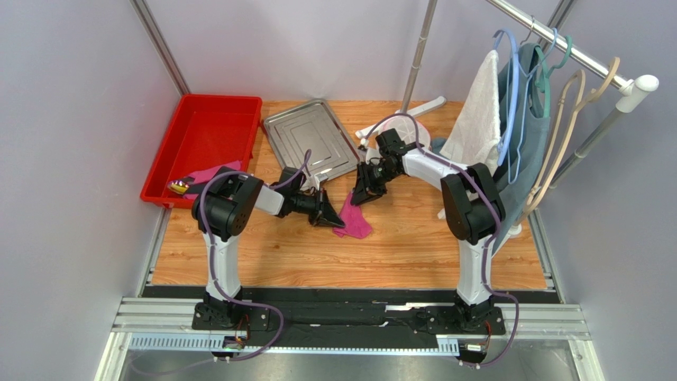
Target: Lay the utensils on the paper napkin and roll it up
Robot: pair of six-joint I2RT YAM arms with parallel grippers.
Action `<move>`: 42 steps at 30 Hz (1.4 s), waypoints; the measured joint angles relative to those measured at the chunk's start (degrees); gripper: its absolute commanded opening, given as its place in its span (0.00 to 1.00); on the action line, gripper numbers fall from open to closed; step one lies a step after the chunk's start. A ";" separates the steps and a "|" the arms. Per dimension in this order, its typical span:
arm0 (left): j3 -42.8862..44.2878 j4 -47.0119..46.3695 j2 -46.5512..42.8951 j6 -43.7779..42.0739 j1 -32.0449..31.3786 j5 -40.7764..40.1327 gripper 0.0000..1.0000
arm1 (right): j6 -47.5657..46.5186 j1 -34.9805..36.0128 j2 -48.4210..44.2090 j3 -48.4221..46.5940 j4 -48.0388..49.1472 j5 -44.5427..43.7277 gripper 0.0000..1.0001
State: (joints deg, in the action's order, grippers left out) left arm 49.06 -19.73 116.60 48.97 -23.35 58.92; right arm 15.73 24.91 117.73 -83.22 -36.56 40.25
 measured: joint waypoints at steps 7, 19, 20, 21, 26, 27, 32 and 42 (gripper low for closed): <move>-0.46 -1.53 0.33 1.51 0.15 0.37 0.00 | 5.53 -0.63 -2.91 3.43 4.92 -4.04 0.51; -0.57 -2.19 0.52 1.70 0.20 0.63 0.00 | 12.07 -0.70 -0.26 6.40 9.20 -5.35 0.53; -0.57 -2.23 0.55 1.75 0.20 0.66 0.00 | 12.57 -0.68 0.07 6.40 9.81 -4.96 0.52; -0.57 -2.25 0.55 1.75 0.20 0.66 0.00 | 13.05 -0.68 0.31 6.40 10.34 -4.42 0.51; -0.57 -2.29 0.55 1.81 0.20 0.68 0.00 | 14.93 -0.79 1.42 6.49 12.11 -2.95 0.35; -0.57 -2.29 0.55 1.86 0.20 0.68 0.00 | 15.21 -0.81 1.70 6.69 12.57 -2.71 0.25; -0.55 -2.38 0.63 1.95 0.20 0.79 0.00 | 16.59 -1.03 2.60 7.21 14.08 -0.79 0.00; -0.11 1.16 -2.08 -0.66 0.09 -0.98 0.35 | 15.30 -1.09 2.51 7.21 14.80 0.57 0.00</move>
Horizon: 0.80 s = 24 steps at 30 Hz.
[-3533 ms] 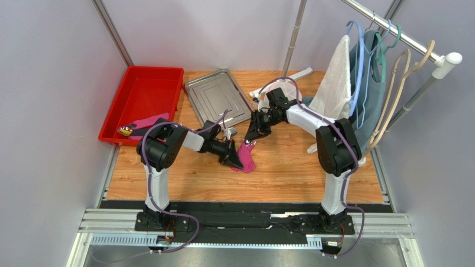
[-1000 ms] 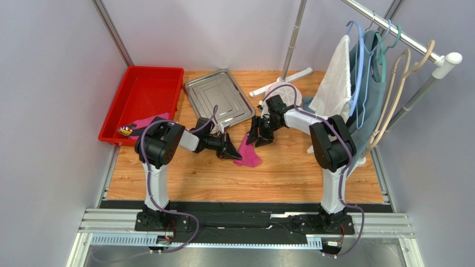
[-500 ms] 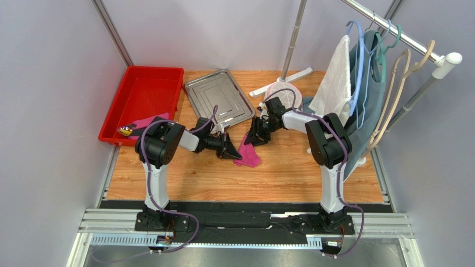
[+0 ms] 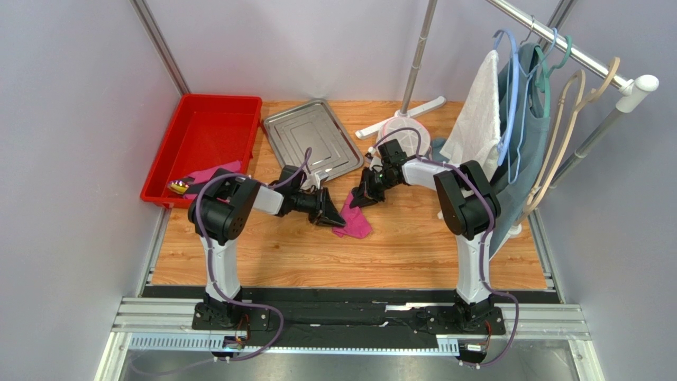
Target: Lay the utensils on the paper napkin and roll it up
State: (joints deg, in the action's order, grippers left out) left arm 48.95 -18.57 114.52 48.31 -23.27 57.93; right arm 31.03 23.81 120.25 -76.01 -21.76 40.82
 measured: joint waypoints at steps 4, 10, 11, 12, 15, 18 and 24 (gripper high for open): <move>0.68 7.23 -6.51 -5.42 -0.22 -3.23 0.48 | -1.57 0.00 -0.48 -0.02 0.07 -0.22 0.00; 3.91 20.17 -19.41 -16.13 0.55 -6.03 0.68 | -3.50 -0.20 -2.05 0.02 0.24 -0.31 0.00; 4.79 22.43 -21.55 -18.34 0.76 -6.60 0.69 | -3.72 -0.26 -2.43 0.11 0.33 -0.28 0.00; 5.62 24.61 -23.63 -20.63 1.03 -7.28 0.69 | -3.87 -0.28 -2.89 0.26 0.48 -0.26 0.00; 8.13 30.93 -28.92 -27.17 2.12 -9.38 0.71 | -4.07 -0.31 -4.11 0.70 1.18 -0.24 0.00; 10.01 35.98 -32.92 -32.72 3.10 -11.78 0.73 | -4.11 -0.39 -5.88 1.53 1.44 -0.11 0.00; 10.60 41.70 -41.48 -39.32 4.26 -19.74 0.99 | -4.61 -0.35 -10.58 2.21 1.46 0.92 0.00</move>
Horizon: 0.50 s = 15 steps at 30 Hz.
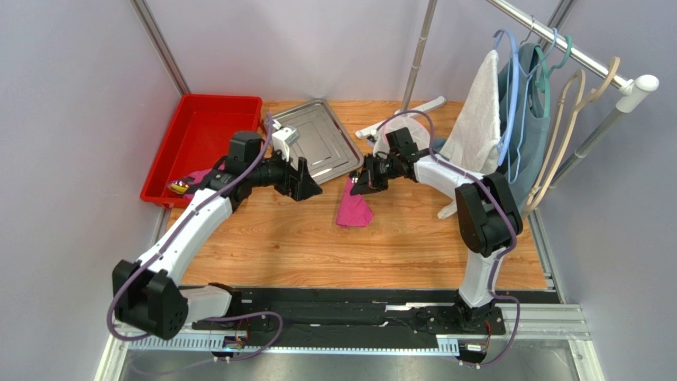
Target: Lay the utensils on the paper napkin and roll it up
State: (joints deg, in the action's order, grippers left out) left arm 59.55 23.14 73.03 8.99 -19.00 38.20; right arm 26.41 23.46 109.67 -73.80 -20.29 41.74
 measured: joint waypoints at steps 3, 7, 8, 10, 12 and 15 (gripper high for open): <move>-1.79 -1.53 -6.16 -1.51 0.04 -0.83 0.99 | -1.11 0.31 -3.61 0.00 -0.22 0.63 0.00; -5.88 -3.98 -15.85 -2.75 0.02 0.09 0.99 | -3.80 1.33 -8.70 -0.24 -1.99 1.05 0.00; -5.81 -4.02 -17.11 -2.95 0.02 0.24 0.99 | -4.72 1.79 -9.92 -0.61 -3.19 1.05 0.00; -5.20 -3.96 -18.91 -3.13 0.28 1.66 0.99 | -6.91 2.89 -12.76 -1.55 -5.40 0.98 0.00; -4.79 -4.11 -19.63 -2.64 0.55 3.85 0.99 | -8.90 4.09 -15.69 -2.60 -7.50 0.81 0.00; -4.81 -4.81 -19.39 -0.07 0.68 8.04 0.98 | -11.34 5.92 -19.19 -5.27 -10.78 0.61 0.00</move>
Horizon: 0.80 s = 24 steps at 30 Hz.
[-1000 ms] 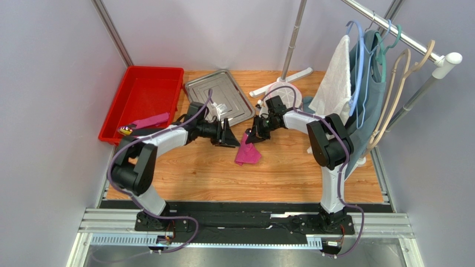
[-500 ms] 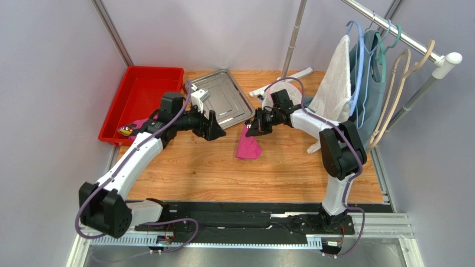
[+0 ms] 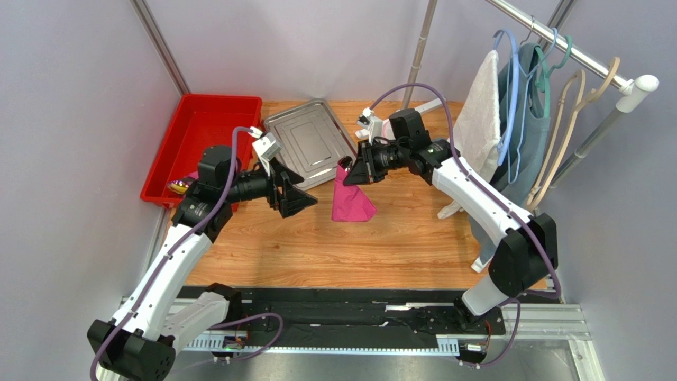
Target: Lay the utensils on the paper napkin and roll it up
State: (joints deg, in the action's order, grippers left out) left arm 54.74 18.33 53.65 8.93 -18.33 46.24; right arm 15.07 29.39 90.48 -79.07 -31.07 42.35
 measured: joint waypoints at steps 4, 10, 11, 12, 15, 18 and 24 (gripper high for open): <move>-1.46 -2.25 1.03 2.84 -0.04 1.97 0.97 | -1.92 1.97 -2.75 -2.71 -2.27 -0.52 0.00; -3.37 -6.84 4.31 7.43 -1.25 2.43 0.99 | -2.75 4.24 -3.13 -5.07 -4.70 -1.44 0.00; -3.74 -7.82 4.79 8.20 -1.75 2.56 0.99 | -2.75 4.39 -3.13 -5.25 -4.81 -1.51 0.00; -4.17 -8.87 5.18 9.07 -2.27 2.64 0.99 | -2.73 4.70 -3.13 -5.46 -4.98 -1.57 0.00; -5.73 -11.78 5.90 11.45 -3.67 2.75 0.91 | -2.67 5.40 -3.13 -5.75 -5.05 -1.68 0.00; -6.82 -14.21 6.49 12.92 -4.39 2.78 0.85 | -2.45 6.16 -3.13 -5.75 -5.11 -1.81 0.00; -8.04 -18.69 7.74 15.39 -5.95 2.78 0.60 | -1.66 8.98 -3.13 -5.75 -5.11 -1.75 0.00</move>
State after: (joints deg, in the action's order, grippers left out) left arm 46.70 -0.36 61.39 24.32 -24.27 49.01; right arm 13.41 38.37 87.35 -84.82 -36.18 40.60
